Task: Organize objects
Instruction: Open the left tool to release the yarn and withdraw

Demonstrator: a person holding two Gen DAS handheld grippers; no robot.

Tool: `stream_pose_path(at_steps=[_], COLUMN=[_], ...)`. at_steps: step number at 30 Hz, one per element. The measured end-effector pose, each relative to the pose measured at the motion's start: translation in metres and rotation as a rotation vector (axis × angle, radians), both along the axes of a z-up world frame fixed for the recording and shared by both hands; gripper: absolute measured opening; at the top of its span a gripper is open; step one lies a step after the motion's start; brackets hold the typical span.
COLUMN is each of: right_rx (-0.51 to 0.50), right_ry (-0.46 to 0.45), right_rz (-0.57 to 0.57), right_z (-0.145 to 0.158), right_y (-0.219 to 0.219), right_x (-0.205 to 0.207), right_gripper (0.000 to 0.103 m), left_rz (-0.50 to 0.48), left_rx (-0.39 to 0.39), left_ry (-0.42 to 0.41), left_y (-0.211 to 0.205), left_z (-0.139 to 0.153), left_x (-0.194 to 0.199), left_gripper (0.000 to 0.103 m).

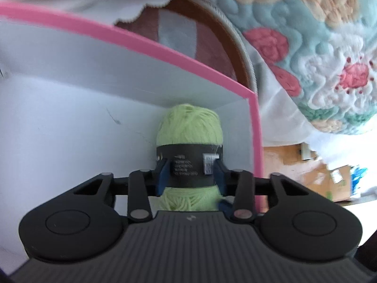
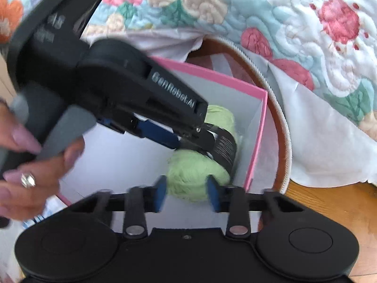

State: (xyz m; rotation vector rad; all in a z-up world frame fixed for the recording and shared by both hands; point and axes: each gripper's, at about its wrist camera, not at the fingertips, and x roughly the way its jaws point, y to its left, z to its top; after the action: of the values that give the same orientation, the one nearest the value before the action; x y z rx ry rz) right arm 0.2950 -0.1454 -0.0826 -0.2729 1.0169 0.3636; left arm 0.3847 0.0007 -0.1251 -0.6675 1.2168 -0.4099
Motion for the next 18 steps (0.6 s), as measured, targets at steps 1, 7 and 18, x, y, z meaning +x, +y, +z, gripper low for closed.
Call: stream_pose_path(at_steps=[1, 7, 18], right_rx=[-0.018, -0.106, 0.126], right_ry=[-0.015, -0.114, -0.061], right_rz=[0.014, -0.013, -0.037], right_z=[-0.004, -0.019, 0.018], right_y=[0.002, 0.018, -0.012], right_x=[-0.002, 0.006, -0.022], right_gripper=[0.028, 0.017, 0.036], left_rz=[0.006, 0.029, 0.035], left_rx=[0.004, 0.026, 0.17], left_ry=[0.0, -0.014, -0.069], left_y=[-0.002, -0.007, 0.001], left_z=[0.003, 0.013, 0.048], left_x=[-0.001, -0.001, -0.038], left_gripper=[0.037, 0.037, 0.054])
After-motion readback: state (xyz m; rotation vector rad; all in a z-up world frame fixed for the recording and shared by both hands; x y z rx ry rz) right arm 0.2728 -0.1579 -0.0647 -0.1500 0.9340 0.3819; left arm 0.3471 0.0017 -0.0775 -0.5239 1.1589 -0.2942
